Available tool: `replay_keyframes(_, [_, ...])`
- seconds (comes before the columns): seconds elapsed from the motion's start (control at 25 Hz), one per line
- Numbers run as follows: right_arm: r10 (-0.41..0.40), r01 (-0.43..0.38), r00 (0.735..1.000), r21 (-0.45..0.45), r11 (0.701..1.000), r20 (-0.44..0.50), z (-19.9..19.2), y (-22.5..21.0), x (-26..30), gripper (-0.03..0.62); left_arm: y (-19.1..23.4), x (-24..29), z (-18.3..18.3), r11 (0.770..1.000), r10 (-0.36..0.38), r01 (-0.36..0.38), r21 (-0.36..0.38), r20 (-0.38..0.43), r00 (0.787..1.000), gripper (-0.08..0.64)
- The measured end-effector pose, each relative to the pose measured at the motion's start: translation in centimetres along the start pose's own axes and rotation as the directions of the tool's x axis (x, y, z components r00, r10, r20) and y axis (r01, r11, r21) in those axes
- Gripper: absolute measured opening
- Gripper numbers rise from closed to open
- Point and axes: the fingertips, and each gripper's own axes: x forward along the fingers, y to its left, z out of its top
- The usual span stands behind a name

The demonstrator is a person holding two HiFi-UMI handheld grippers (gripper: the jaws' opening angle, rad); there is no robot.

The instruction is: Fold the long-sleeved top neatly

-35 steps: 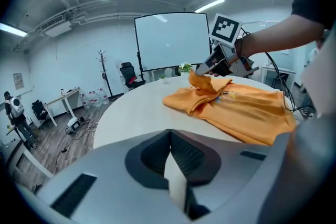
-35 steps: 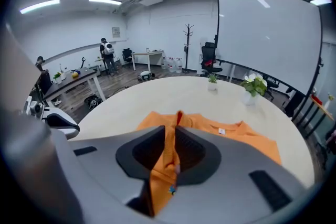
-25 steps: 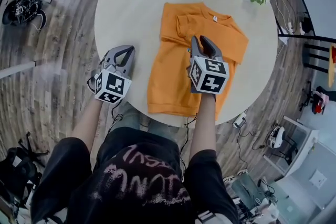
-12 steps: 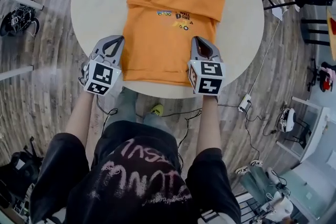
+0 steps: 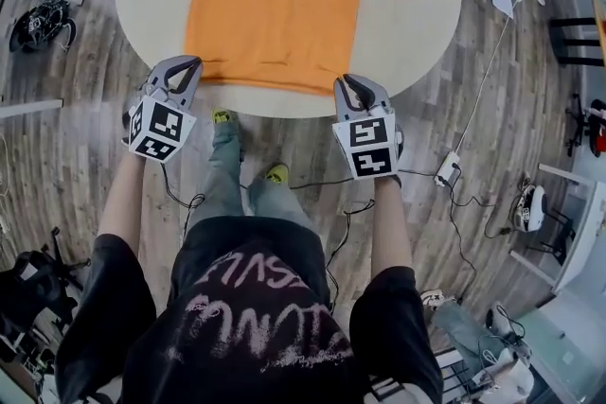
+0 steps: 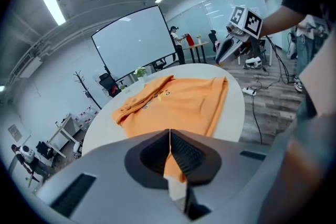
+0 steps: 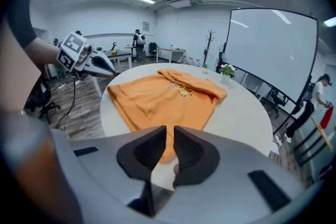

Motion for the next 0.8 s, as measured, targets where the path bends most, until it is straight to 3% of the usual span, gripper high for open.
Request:
replay_keyframes(0.24, [0.045, -0.061, 0.995, -0.183, 0.981, -0.089, -4.5, 1.9, -0.5, 0.142, -3.1, -0.6, -1.7, 0.989, -0.048, 0.063, 0.132, -0.116, 0.992, 0.056])
replay_keyframes(0.48, [0.022, -0.071, 0.991, -0.383, 0.921, -0.131, -5.5, 2.6, 1.4, 0.214, -3.5, 1.3, -3.7, 0.965, -0.09, 0.133, 0.224, -0.192, 0.977, 0.178])
replay_keyframes(0.8, [0.034, -0.115, 0.985, -0.487, 0.866, -0.17, -5.2, 3.4, 4.4, 0.229, -3.3, 3.4, -5.8, 0.941, -0.157, 0.22, 0.257, -0.245, 0.957, 0.221])
